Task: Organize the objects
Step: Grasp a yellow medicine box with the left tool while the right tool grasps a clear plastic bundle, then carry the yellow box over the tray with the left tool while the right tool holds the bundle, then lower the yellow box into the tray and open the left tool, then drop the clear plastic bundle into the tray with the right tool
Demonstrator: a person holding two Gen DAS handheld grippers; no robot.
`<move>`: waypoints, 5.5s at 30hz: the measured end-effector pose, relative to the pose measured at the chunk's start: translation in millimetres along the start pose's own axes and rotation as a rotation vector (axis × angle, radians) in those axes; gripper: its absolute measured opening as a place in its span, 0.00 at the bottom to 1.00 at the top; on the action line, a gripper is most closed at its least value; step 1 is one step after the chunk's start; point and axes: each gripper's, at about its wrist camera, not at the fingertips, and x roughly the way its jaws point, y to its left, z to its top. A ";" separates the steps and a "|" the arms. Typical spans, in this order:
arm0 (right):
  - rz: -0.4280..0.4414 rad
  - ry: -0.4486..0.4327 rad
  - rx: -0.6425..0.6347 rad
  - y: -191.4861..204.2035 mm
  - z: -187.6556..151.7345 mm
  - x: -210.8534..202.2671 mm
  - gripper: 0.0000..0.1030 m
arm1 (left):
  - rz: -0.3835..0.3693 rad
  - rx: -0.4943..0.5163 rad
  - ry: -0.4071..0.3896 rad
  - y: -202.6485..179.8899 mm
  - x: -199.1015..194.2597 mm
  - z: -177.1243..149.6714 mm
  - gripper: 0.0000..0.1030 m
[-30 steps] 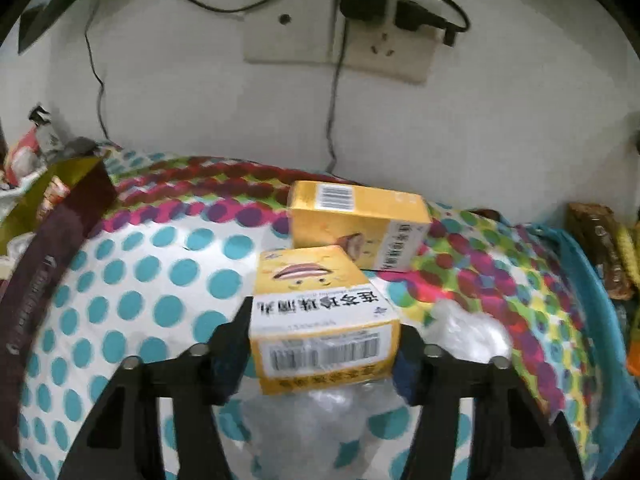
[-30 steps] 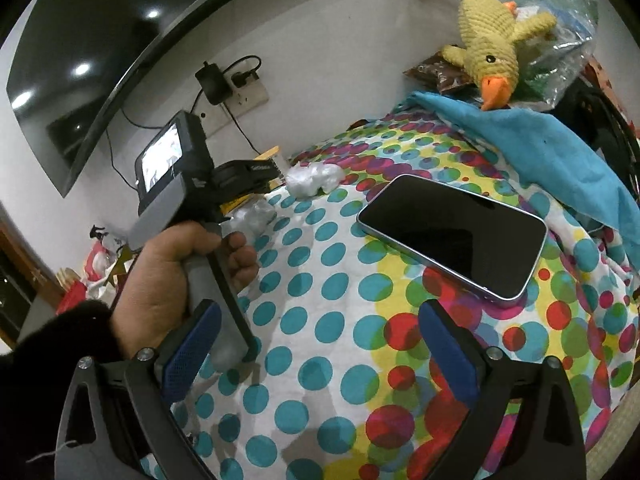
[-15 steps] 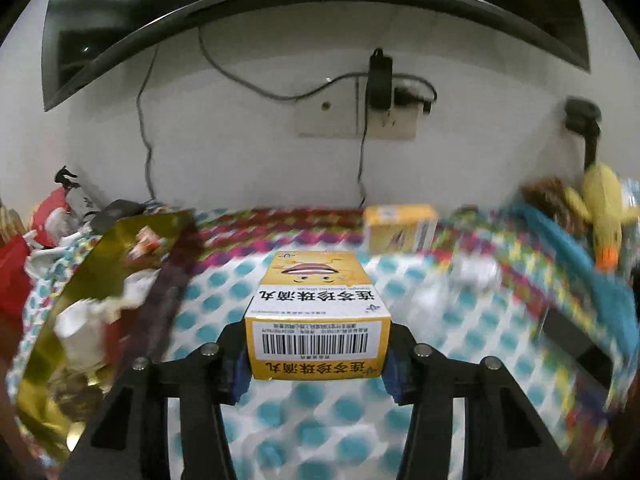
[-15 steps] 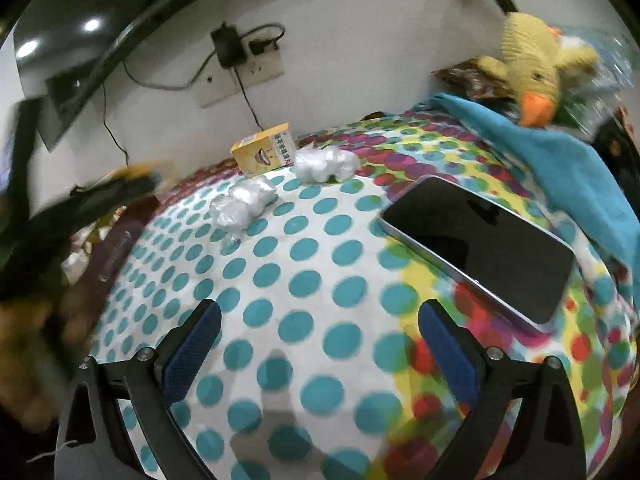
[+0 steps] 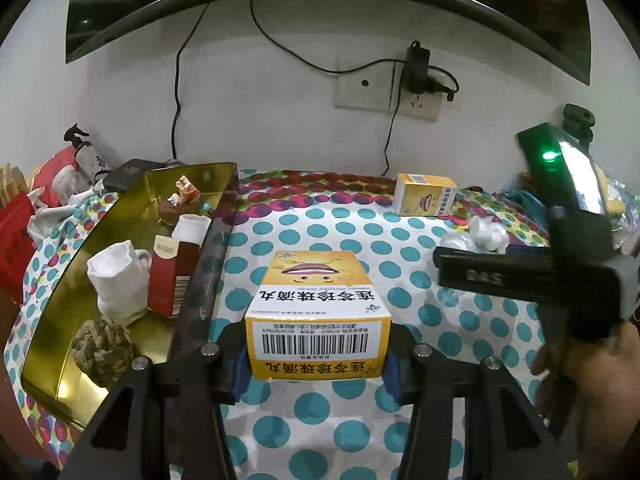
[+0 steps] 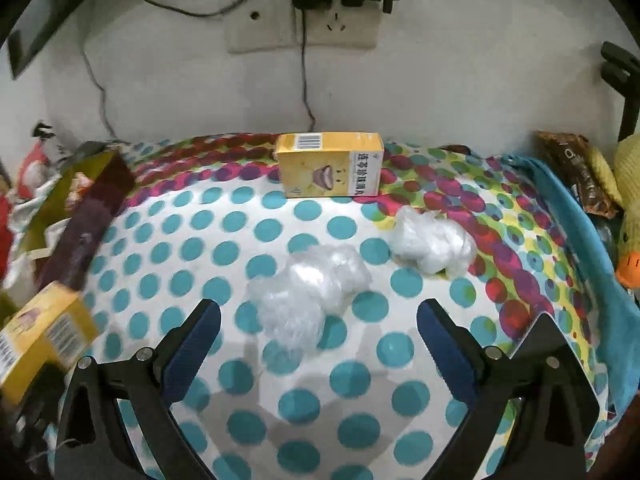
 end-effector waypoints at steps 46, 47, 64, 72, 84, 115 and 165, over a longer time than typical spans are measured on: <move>0.249 -0.175 -0.183 138.4 -107.8 -166.3 0.31 | 0.169 -0.135 -0.057 150.7 -84.2 -28.3 0.50; 0.250 -0.176 -0.187 139.3 -109.3 -166.9 0.31 | 0.176 -0.132 -0.048 149.1 -79.9 -27.3 0.50; 0.252 -0.133 -0.173 136.3 -113.9 -146.8 0.31 | 0.184 -0.123 -0.005 151.7 -43.0 -22.6 0.50; 0.251 -0.132 -0.180 138.3 -113.3 -145.0 0.31 | 0.209 -0.102 0.026 157.3 -12.7 0.9 0.50; 0.241 -0.143 -0.171 130.0 -104.5 -147.2 0.32 | 0.226 -0.129 0.113 177.6 62.3 88.2 0.50; 0.259 -0.155 -0.192 140.3 -118.7 -160.8 0.34 | 0.210 -0.061 0.038 145.7 -23.5 -10.9 0.68; 0.247 -0.209 -0.347 268.3 -33.4 -124.2 0.85 | 0.240 -0.250 -0.023 219.4 -80.5 -64.4 0.68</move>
